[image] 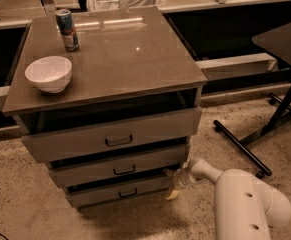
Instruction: Open bottom drawer
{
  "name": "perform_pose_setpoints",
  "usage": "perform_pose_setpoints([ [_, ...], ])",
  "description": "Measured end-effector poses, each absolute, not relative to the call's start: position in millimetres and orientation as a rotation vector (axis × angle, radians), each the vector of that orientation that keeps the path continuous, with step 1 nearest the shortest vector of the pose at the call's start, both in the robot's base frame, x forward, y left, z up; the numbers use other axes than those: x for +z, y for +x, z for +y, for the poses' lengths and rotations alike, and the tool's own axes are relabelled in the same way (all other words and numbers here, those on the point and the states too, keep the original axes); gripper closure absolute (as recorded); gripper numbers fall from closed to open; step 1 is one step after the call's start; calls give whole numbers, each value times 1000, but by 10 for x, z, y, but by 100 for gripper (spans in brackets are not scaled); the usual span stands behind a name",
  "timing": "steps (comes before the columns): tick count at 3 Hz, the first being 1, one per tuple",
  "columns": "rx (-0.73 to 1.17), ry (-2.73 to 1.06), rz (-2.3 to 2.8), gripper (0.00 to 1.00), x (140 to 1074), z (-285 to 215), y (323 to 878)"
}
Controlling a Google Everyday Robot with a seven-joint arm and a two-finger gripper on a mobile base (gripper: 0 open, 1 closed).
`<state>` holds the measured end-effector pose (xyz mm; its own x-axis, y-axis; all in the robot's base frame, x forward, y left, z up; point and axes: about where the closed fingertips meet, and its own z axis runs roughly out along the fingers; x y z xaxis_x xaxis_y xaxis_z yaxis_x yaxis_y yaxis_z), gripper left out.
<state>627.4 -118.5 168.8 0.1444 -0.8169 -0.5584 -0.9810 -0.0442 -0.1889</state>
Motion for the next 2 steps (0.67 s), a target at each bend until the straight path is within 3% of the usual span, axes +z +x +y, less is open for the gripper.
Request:
perform_pose_setpoints([
  [2,438,-1937,1636,28,2029,-1147,6146],
])
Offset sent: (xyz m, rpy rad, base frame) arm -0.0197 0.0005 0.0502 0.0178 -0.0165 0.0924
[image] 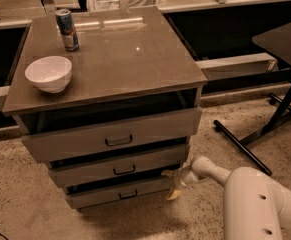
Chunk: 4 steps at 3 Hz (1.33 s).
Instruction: Open bottom drawer
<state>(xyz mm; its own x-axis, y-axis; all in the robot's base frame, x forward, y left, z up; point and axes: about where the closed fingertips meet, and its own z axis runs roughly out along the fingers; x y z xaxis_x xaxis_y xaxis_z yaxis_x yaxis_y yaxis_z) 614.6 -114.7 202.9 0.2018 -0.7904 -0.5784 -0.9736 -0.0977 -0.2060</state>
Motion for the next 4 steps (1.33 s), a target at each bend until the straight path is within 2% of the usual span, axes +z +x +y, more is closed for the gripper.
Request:
perform_pose_setpoints([
  [4,560,-2074,1639,29,1773,-1113,5660],
])
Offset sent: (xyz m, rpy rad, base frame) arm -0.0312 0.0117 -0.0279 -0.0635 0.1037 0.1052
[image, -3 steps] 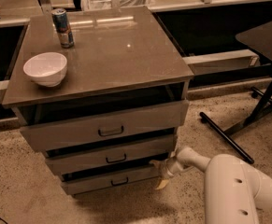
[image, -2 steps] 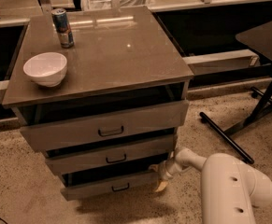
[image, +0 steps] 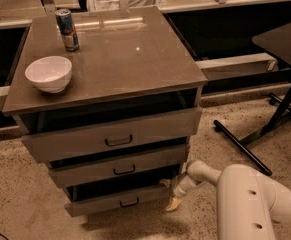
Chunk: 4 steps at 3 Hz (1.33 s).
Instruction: Open bottom drawer
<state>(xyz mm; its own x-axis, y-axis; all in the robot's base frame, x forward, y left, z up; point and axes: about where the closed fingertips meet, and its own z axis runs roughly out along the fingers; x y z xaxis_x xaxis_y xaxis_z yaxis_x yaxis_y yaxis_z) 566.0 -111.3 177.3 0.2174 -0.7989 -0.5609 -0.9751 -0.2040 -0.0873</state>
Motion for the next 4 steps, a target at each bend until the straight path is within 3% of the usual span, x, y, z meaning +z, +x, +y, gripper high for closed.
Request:
perform_pose_setpoints([
  [4,625,-2187,1594,30,1922,-1194,5192],
])
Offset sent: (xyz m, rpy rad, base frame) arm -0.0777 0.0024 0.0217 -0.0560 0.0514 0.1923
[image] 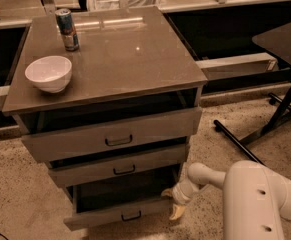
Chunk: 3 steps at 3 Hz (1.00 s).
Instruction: Open bottom drawer
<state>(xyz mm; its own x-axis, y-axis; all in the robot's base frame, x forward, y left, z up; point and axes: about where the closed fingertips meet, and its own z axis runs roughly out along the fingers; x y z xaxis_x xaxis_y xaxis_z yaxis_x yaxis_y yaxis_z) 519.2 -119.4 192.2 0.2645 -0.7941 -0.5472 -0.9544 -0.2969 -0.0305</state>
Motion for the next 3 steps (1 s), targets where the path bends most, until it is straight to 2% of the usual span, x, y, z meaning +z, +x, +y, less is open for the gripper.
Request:
perform_pose_setpoints([
  [2,731,-2239,1572,29,2107,-1317,4574],
  [3,706,-2198,1546,30,2298,-1282,4601],
])
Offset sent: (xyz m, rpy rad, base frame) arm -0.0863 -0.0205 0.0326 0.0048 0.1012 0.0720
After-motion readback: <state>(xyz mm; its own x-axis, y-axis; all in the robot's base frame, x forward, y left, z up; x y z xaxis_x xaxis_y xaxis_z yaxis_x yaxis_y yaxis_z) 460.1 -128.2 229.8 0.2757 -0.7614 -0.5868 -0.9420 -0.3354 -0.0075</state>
